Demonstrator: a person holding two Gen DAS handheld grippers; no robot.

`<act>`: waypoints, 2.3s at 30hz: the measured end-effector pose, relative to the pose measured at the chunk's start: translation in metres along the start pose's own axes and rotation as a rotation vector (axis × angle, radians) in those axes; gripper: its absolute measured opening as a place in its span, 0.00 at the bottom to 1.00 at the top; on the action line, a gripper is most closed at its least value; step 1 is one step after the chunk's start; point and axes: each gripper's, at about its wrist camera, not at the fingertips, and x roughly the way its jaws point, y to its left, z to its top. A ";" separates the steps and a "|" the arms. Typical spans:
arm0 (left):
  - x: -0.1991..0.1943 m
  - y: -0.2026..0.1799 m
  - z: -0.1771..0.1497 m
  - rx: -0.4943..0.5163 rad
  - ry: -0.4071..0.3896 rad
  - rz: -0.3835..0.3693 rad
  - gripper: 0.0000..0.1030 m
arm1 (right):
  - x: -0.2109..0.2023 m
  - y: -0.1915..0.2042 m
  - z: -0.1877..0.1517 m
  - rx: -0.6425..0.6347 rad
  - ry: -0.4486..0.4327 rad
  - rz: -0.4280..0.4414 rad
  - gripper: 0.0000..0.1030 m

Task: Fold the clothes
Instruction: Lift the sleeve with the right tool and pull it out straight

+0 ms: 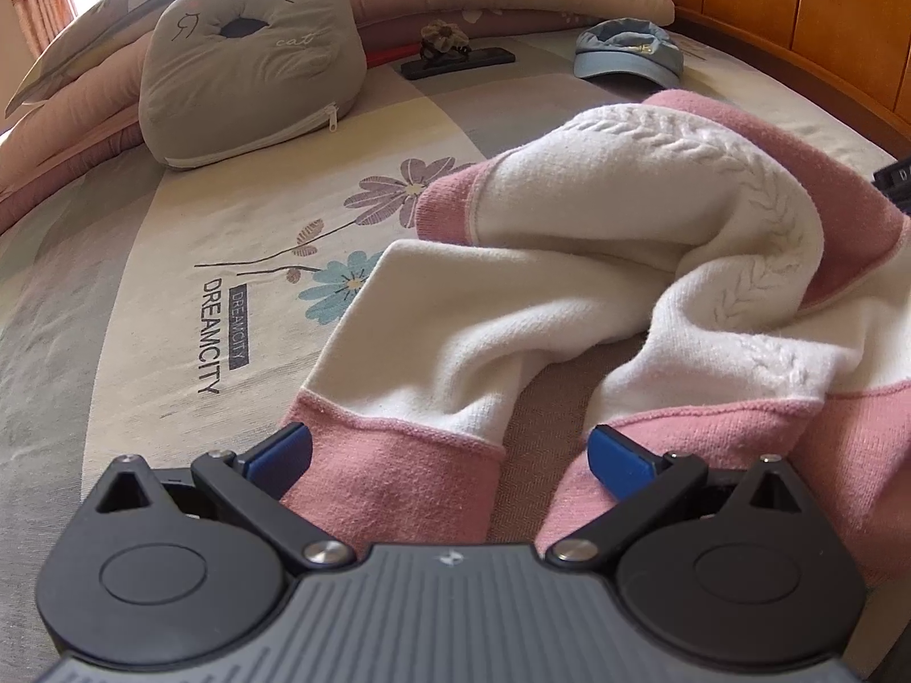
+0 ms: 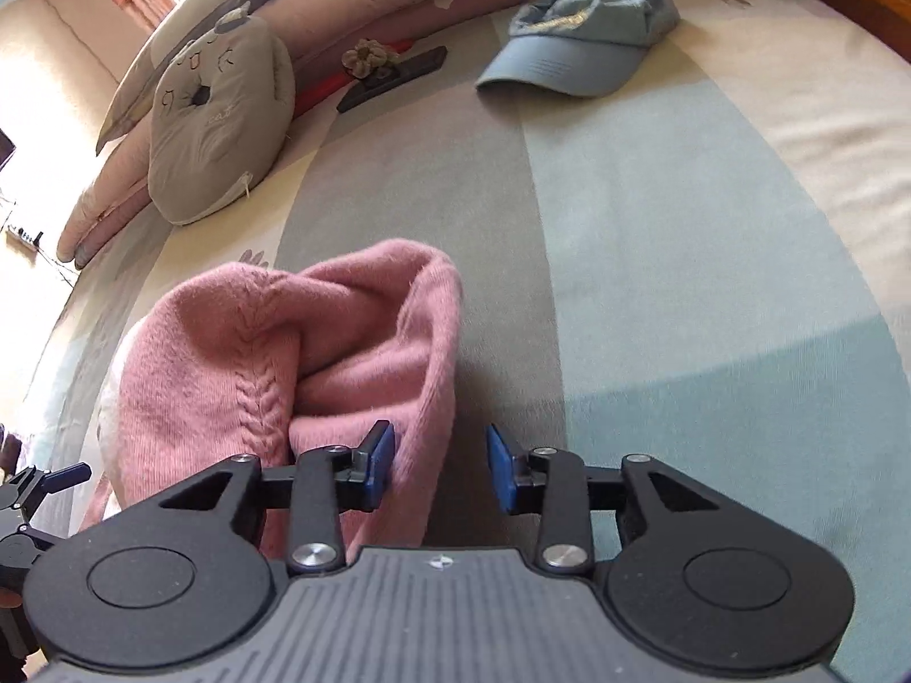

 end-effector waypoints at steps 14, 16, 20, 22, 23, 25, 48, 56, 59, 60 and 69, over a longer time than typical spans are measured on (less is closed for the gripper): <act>-0.019 -0.013 -0.007 0.014 -0.015 -0.005 0.99 | -0.021 0.026 -0.050 -0.041 -0.002 -0.005 0.12; -0.021 -0.013 -0.008 0.010 -0.015 -0.002 0.99 | -0.031 0.021 -0.039 -0.067 -0.035 -0.065 0.11; -0.021 -0.010 -0.008 0.002 -0.008 0.002 0.99 | -0.044 0.001 -0.008 -0.068 -0.077 -0.163 0.11; -0.020 -0.010 -0.008 0.003 -0.004 0.005 0.99 | -0.042 -0.012 0.010 -0.064 -0.064 -0.196 0.07; -0.019 -0.010 -0.007 0.003 -0.003 0.007 0.99 | -0.041 -0.018 0.018 -0.061 -0.056 -0.212 0.07; -0.018 -0.009 -0.006 0.005 0.000 0.008 0.99 | -0.036 -0.028 0.032 -0.069 -0.042 -0.257 0.07; -0.007 -0.008 0.002 0.011 0.012 0.010 0.99 | -0.053 -0.099 0.063 0.070 -0.098 -0.416 0.45; -0.014 -0.018 0.002 0.019 0.004 0.008 0.99 | -0.055 -0.098 0.020 0.193 -0.107 -0.233 0.59; -0.019 -0.022 0.001 0.017 -0.003 -0.001 0.99 | -0.046 -0.092 0.015 0.218 -0.111 -0.210 0.64; -0.022 -0.023 0.000 0.022 -0.006 0.000 0.99 | -0.043 -0.091 0.013 0.224 -0.112 -0.201 0.64; -0.027 -0.020 -0.005 0.006 -0.003 -0.003 0.99 | -0.043 -0.083 -0.023 0.240 -0.106 -0.085 0.60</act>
